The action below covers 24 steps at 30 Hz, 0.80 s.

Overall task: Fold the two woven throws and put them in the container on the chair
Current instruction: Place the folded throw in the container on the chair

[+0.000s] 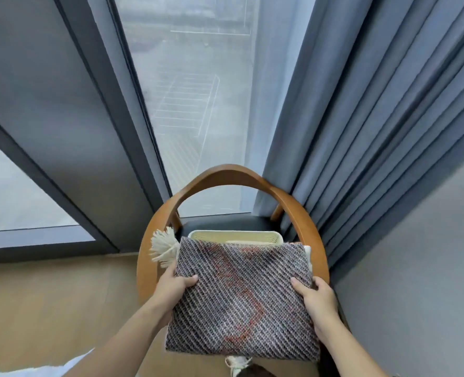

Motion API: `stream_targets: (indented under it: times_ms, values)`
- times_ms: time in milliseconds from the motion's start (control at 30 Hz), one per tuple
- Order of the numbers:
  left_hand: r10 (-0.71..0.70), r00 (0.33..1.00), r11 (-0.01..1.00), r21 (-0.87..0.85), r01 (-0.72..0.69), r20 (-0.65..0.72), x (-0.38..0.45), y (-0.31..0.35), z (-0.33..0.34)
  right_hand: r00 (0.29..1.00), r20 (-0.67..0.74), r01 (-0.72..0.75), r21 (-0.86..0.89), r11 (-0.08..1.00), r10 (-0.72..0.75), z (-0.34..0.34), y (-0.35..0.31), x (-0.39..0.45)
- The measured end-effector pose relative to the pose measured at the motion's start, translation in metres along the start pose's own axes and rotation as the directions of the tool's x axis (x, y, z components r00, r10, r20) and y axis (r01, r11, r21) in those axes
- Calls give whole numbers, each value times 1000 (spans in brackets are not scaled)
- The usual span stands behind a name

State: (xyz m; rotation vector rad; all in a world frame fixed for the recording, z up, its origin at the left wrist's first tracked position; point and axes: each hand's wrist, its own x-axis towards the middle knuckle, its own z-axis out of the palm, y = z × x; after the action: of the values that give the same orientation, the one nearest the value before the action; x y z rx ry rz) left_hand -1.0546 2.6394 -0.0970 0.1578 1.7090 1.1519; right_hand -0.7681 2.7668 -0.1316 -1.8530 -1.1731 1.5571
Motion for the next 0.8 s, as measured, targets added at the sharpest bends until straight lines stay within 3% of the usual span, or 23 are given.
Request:
stream_targets:
  times_ms: [200,433,533,633,800]
  values:
    - [-14,996,997,72,21,-85,103,34,25,997,11,-73,-80,994,74,40,-27,100]
    - [-110,978,970,195,144,-176,201,-3,33,985,-104,-166,-320,933,140,94,-12,176]
    - [-127,971,904,380,198,-204,227,-44,27,984,-151,-154,-442,884,96,107,-7,184]
    - [-143,956,803,534,264,-257,229,-57,35,987,-111,-159,-538,828,117,115,-3,185]
    - [-124,949,755,593,279,-290,237,-56,43,973,-99,-223,-630,744,209,120,-6,195]
